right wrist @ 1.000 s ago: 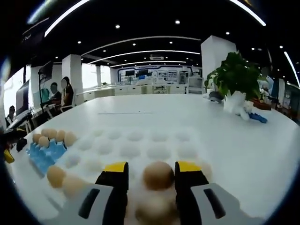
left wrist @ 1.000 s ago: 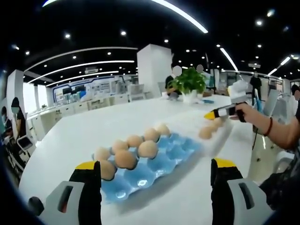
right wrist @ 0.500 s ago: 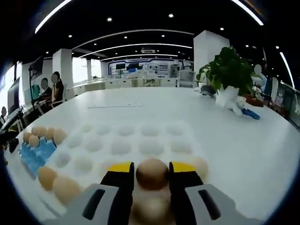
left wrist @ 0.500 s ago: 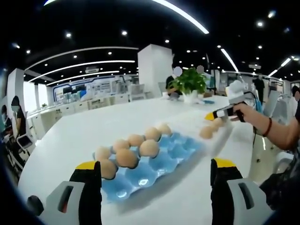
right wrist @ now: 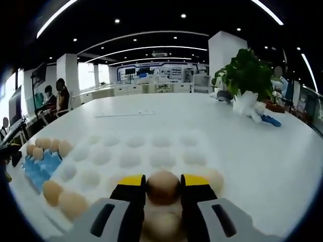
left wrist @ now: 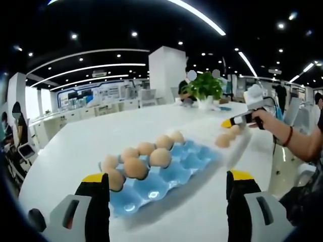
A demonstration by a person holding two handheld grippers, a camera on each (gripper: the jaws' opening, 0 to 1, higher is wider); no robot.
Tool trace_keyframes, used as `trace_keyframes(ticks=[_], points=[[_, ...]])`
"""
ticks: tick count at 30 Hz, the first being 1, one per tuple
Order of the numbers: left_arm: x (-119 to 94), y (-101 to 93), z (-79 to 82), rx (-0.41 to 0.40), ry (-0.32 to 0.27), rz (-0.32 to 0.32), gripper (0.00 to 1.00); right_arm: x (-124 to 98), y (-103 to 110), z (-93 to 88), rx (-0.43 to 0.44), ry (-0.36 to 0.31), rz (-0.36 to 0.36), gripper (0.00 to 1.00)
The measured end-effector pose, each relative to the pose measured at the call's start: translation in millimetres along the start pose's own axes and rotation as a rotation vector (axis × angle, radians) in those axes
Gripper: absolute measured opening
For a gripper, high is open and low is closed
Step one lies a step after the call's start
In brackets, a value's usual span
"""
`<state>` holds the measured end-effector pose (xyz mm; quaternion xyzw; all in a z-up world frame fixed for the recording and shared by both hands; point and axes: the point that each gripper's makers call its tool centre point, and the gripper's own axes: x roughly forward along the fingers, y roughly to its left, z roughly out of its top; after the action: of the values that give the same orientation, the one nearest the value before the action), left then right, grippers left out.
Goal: Place the egg into an empty slot of the egg tray after lifting it from the table, then release the egg inside the slot.
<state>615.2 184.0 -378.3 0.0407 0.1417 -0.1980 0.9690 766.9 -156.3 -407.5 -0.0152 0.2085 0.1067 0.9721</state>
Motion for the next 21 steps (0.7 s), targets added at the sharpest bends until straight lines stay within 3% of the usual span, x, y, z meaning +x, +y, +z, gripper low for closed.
trace_keyframes(ticks=[14,21], points=[[1,-2.8,1.5,0.002,-0.002,-0.007,0.98,-10,0,16.0,0.017,-0.085,0.031,0.28],[-2,-2.9,1.2,-0.001,-0.007,-0.003,0.98,-18,12,25.3,-0.012,-0.139,0.064,0.28]])
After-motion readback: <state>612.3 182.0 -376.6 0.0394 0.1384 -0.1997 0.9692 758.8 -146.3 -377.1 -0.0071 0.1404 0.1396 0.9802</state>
